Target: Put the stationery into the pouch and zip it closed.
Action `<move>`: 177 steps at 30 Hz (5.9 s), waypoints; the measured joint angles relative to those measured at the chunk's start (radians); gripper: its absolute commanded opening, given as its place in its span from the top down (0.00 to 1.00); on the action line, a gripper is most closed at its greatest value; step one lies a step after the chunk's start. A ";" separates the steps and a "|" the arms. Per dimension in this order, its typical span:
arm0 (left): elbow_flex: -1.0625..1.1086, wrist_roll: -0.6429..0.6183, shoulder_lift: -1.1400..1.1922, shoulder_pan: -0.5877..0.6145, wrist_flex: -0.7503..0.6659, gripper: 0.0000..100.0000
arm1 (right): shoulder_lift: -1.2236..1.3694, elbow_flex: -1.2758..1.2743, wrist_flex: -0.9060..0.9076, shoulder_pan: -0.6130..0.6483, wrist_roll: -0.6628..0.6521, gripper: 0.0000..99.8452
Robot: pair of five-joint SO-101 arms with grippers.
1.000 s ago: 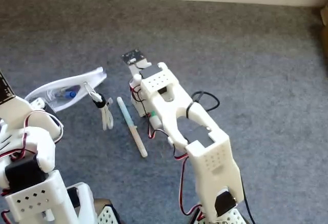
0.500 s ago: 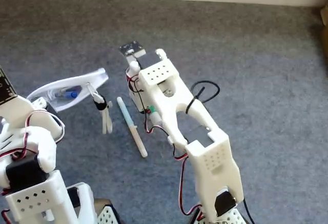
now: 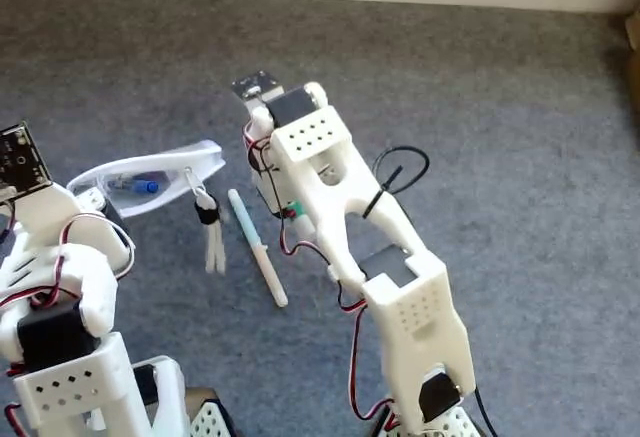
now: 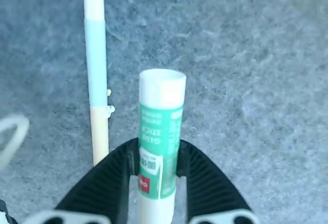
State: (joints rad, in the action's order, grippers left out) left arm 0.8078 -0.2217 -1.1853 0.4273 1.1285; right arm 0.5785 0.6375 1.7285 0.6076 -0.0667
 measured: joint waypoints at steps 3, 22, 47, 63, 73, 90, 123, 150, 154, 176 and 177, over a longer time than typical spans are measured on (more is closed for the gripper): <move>0.000 0.000 0.000 0.000 0.000 0.99 | 0.000 0.020 0.012 0.000 0.000 0.99; 0.000 0.000 0.000 0.000 0.000 0.99 | -0.327 -0.262 -0.066 0.000 0.000 0.99; 0.000 0.000 0.000 0.000 0.000 0.99 | -0.942 -0.888 -0.608 0.031 0.000 0.99; 0.000 0.000 0.000 -0.005 0.000 0.99 | -1.211 -1.097 -0.767 0.103 0.000 0.99; 0.000 0.000 0.000 -0.006 0.000 0.99 | -1.364 -1.134 -0.767 0.172 0.000 0.99; 0.000 0.018 0.002 -0.009 0.000 0.99 | -1.470 -1.134 -0.862 0.186 0.069 0.99; -0.160 0.109 0.018 -0.310 0.133 0.99 | -1.749 -1.867 -1.989 0.189 0.084 0.99; -0.146 0.112 0.018 -0.310 0.133 0.99 | -1.835 -2.016 -2.119 0.278 0.084 0.99; -0.146 0.112 0.018 -0.310 0.133 0.99 | -1.837 -2.016 -2.108 0.301 0.084 0.99; -0.144 0.112 0.020 -0.310 0.133 0.99 | -1.419 -2.007 -2.315 0.227 0.014 0.99; -0.144 0.112 0.020 -0.310 0.133 0.99 | -1.412 -2.005 -2.318 0.233 -0.029 0.99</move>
State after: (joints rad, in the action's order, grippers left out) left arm 0.6636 -0.1097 -1.1653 0.1174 1.2620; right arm -0.8332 -1.3679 -0.5900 0.8408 -0.0959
